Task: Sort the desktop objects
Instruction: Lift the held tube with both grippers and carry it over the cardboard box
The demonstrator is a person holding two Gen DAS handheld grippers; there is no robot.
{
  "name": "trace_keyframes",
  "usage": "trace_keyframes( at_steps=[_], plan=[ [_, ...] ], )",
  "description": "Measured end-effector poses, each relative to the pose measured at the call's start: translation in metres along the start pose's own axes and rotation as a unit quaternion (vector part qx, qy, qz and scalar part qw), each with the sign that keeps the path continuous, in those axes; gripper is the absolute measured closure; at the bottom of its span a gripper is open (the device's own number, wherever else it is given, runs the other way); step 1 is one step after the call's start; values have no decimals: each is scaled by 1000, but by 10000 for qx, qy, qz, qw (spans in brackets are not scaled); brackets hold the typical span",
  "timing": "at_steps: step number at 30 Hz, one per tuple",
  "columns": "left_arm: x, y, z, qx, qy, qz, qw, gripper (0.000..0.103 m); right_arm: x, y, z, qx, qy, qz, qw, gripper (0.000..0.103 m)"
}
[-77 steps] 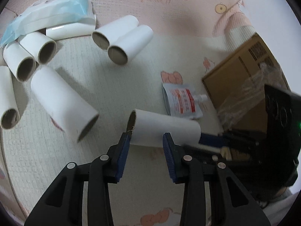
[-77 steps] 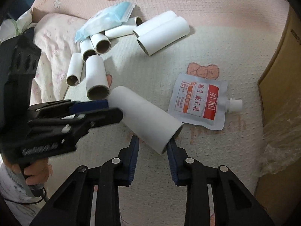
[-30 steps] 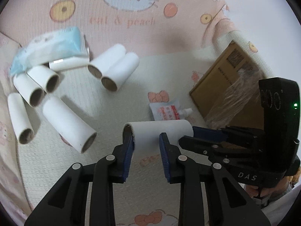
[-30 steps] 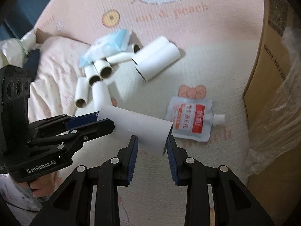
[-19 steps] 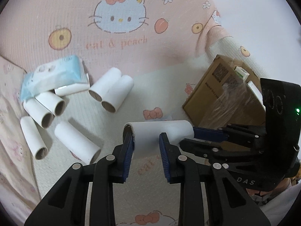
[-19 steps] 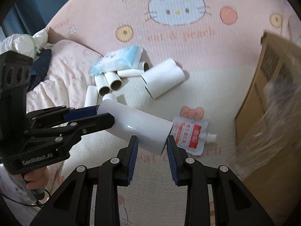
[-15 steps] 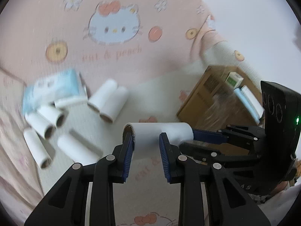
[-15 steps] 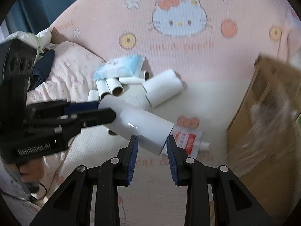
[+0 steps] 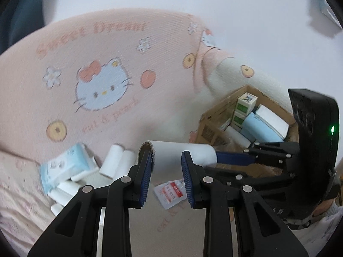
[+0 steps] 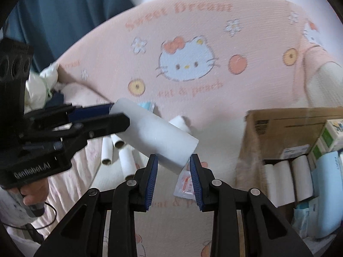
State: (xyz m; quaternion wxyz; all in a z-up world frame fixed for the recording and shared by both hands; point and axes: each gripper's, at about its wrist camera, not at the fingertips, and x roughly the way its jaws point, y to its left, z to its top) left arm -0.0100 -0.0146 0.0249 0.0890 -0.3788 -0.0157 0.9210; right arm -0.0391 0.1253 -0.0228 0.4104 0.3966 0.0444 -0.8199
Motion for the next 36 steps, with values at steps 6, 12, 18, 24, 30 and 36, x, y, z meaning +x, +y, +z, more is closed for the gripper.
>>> trace_keyframes(
  at_steps=[6, 12, 18, 24, 30, 36],
  plan=[
    [8, -16, 24, -78, 21, -454, 9989, 72, -39, -12, 15, -73, -348, -428, 9985, 75],
    [37, -29, 54, -382, 254, -984, 9941, 72, -53, -35, 24, -84, -377, -865, 9955, 75],
    [70, -65, 80, -211, 543, -1405, 9884, 72, -49, -85, 21, 695, -18, -950, 9930, 75],
    [104, -104, 96, -6, 1012, -1792, 9786, 72, -58, -142, 12, 1598, 90, -855, 9834, 75],
    [159, -122, 91, 16, 1897, -1948, 9623, 72, -64, -169, 4, 1786, 291, -1106, 9773, 75],
    [199, -123, 81, -276, 2608, -2129, 9412, 72, -45, -179, -10, 1769, 829, -1343, 9715, 75]
  ],
)
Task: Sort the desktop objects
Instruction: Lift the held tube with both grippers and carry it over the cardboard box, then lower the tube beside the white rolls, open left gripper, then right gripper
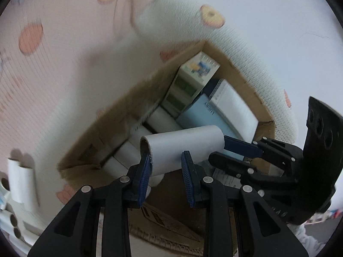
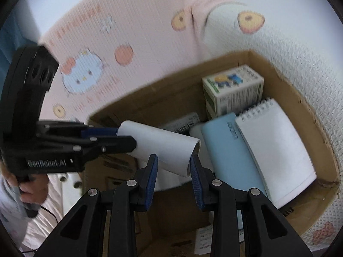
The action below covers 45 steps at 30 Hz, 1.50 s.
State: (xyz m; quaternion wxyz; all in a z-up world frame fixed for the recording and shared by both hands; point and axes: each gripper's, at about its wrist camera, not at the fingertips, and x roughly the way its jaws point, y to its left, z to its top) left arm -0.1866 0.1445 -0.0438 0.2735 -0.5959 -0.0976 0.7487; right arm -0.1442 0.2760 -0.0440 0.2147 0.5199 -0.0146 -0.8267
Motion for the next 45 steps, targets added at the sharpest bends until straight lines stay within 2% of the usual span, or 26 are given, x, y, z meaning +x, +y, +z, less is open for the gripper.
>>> trace_keyframes(
  at_steps=[6, 10, 12, 15, 18, 21, 26, 28, 32, 34, 39, 41, 44, 45],
  plan=[
    [17, -11, 10, 57, 329, 244, 9991, 71, 15, -9, -5, 73, 406, -84, 9991, 75],
    [28, -16, 25, 160, 470, 263, 9984, 71, 11, -24, -7, 339, 484, 64, 9982, 75],
    [33, -12, 34, 81, 584, 208, 9980, 71, 8, -26, -8, 391, 517, 181, 9977, 75],
    [46, -2, 44, -114, 850, 138, 9962, 71, 6, -21, -10, 304, 516, 132, 9981, 75],
    [56, 2, 46, -140, 984, 365, 9944, 72, 14, -15, -12, 235, 668, 249, 9972, 75],
    [61, -2, 43, 27, 1063, 641, 9923, 72, 30, -6, -17, 53, 911, -1, 9958, 75],
    [71, -13, 38, 365, 1309, 1303, 9821, 73, 50, 4, -20, -103, 1376, -9, 9904, 78],
    [76, -14, 36, 475, 1388, 1559, 9768, 74, 52, 9, -17, -207, 1431, 60, 9895, 81],
    [80, -9, 29, 389, 1504, 1800, 9713, 76, 55, 23, -10, -414, 1653, 232, 9851, 81],
    [78, -5, 28, 291, 1510, 1755, 9724, 76, 55, 23, -9, -434, 1671, 183, 9848, 81],
    [60, 6, 26, -112, 1277, 1404, 9818, 76, 54, 17, -10, -397, 1773, 71, 9833, 81],
    [51, 6, 27, -255, 1176, 1448, 9821, 76, 54, 17, -11, -382, 1825, 100, 9824, 81],
    [41, 7, 28, -479, 1056, 1160, 9865, 76, 55, 17, -14, -396, 1924, 92, 9805, 81],
    [39, 9, 28, -628, 1066, 1051, 9867, 79, 56, 16, -15, -350, 1982, 63, 9795, 81]
  ],
)
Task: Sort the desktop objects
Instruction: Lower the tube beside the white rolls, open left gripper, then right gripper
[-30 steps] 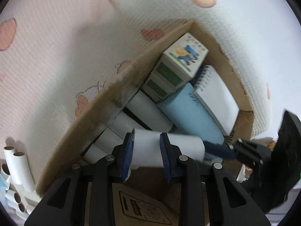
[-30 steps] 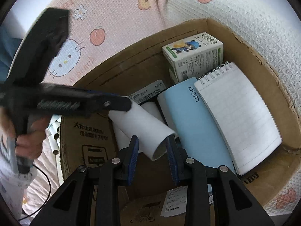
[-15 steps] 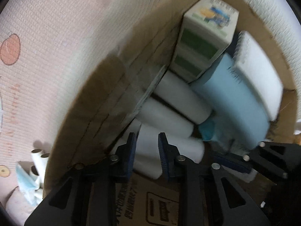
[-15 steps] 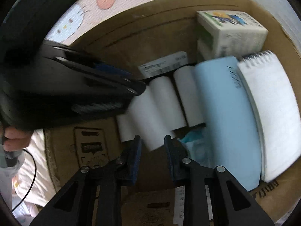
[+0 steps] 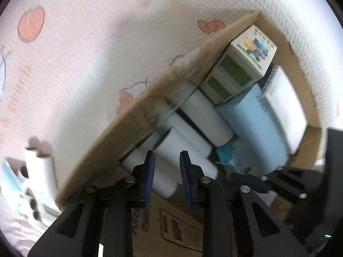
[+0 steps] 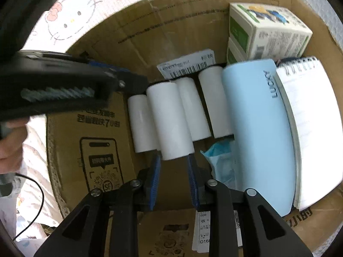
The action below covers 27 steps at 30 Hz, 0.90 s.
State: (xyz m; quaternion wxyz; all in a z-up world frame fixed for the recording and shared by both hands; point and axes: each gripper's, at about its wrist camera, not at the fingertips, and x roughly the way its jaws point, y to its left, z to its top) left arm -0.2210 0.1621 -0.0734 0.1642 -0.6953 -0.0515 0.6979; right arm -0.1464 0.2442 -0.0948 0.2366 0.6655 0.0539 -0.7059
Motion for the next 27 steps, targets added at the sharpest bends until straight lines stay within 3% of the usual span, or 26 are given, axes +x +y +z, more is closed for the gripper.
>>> trace_keyframes(
  at_steps=[3, 8, 11, 15, 21, 27],
  plan=[
    [-6, 7, -4, -249, -85, -292, 9992, 92, 0, -1, -1, 40, 34, 100, 9999, 81],
    [-14, 22, -7, -365, -191, -507, 9979, 93, -2, 4, 4, -16, 95, 105, 9999, 81],
    [-21, 26, -9, -318, -236, -701, 9968, 94, -1, 4, 10, 127, 189, 399, 9989, 78],
    [-28, 28, -15, -323, -666, -642, 9952, 93, 1, 16, 18, -134, 179, 24, 9997, 67],
    [-47, 48, -11, -329, -1015, -1001, 9892, 93, 18, 33, 37, -370, 369, -163, 9985, 67],
    [-61, 57, -14, -56, -1301, -867, 9877, 93, 40, 34, 53, -339, 516, -267, 9977, 67]
  ],
)
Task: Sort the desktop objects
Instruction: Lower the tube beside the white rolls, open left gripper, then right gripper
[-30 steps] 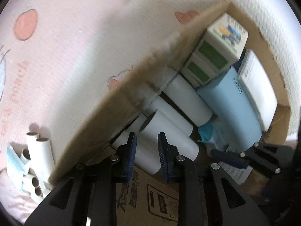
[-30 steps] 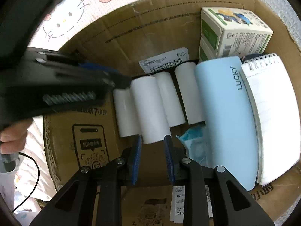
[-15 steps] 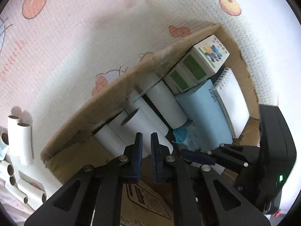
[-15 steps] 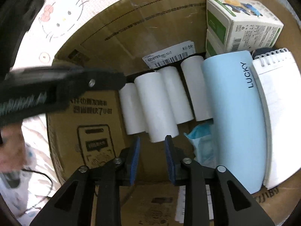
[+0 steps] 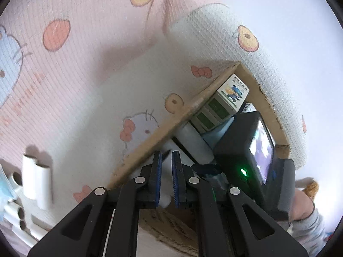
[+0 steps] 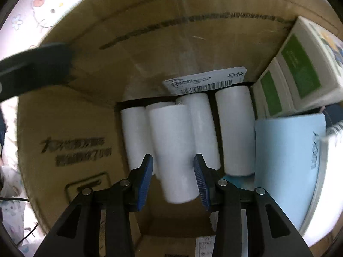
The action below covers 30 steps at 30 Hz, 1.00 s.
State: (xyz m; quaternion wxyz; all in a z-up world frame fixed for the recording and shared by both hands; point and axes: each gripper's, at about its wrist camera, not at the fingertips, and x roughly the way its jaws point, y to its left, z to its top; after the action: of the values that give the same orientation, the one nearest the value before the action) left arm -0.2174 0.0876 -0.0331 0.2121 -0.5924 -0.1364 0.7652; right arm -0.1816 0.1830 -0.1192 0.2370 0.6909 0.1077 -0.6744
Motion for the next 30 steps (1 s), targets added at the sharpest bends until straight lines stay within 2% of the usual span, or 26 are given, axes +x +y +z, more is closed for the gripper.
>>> trace_keyframes(
  at_steps=[2, 6, 9, 11, 13, 18, 20, 21, 22, 25, 27, 28, 30],
  plan=[
    [5, -3, -2, 28, 2, -43, 10000, 93, -2, 2, 2, 19, -108, 2, 9999, 67],
    [9, -2, -11, 79, -43, -64, 9999, 93, -16, 8, 3, -83, -367, 2, 9993, 87],
    [13, -9, -6, 155, -127, -25, 9998, 93, -24, 12, 4, -51, -365, 513, 9980, 87],
    [17, -12, -3, 154, -140, 6, 9998, 93, -19, 16, 5, -52, -243, 490, 9985, 87],
    [17, -15, -4, 174, -137, 36, 9997, 93, -21, 22, 4, -123, -322, 469, 9983, 87],
    [13, -22, -6, 320, -229, 96, 9992, 93, -34, 34, -2, -504, -506, -65, 9974, 85],
    [16, -26, -6, 415, -270, 87, 9987, 93, -32, 35, -2, -543, -405, -218, 9975, 72],
    [16, -28, -6, 456, -270, 76, 9986, 93, -28, 35, -2, -561, -290, -302, 9975, 58],
    [17, -30, -6, 478, -268, 82, 9985, 93, -25, 35, -2, -564, -228, -370, 9975, 52],
    [23, -36, -6, 569, -240, 135, 9980, 93, -24, 37, -2, -556, -226, -371, 9975, 52],
    [22, -37, -8, 603, -196, 136, 9979, 93, -24, 38, 1, -531, -167, -153, 9983, 54],
    [23, -38, -8, 593, -157, 134, 9980, 93, -21, 38, 3, -520, -44, -85, 9986, 58],
    [21, -38, -11, 595, -135, 127, 9981, 93, -17, 38, 8, -429, 99, -266, 9987, 64]
  ],
)
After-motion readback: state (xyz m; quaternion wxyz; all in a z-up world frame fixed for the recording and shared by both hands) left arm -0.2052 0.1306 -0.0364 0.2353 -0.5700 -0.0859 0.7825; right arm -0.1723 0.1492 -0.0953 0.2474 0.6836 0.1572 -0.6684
